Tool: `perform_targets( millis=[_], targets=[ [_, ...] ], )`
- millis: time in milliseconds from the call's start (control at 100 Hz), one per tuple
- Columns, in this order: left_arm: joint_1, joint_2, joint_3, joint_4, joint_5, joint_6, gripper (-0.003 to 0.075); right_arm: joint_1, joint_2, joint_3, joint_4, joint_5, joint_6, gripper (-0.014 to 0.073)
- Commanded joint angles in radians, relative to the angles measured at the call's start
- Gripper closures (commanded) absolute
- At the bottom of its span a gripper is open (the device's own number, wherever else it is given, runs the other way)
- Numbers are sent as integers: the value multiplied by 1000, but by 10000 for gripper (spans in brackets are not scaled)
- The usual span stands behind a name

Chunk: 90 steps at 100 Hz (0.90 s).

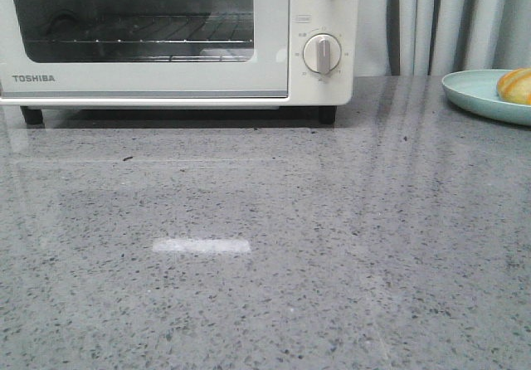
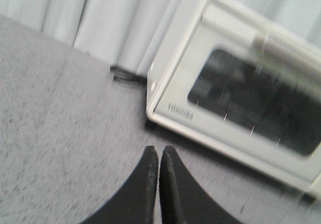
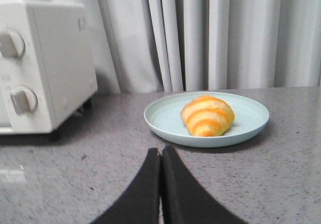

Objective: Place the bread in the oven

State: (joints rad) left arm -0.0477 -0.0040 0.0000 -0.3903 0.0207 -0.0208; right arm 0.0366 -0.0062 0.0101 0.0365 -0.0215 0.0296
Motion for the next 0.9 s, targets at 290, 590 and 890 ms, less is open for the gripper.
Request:
perform_targets(
  millis=[290,590,890],
  targets=[
    [-2,-27,-33,-206,-115,-9,741,2,-22,-49,332,-49,-1,662],
    [-2,183,-332,60,178,144,741,2,164,-320,176,212,-16,662],
    [-67,489,-593,50,220,298,741,3,427,-522,163,349,-171,662]
  ],
)
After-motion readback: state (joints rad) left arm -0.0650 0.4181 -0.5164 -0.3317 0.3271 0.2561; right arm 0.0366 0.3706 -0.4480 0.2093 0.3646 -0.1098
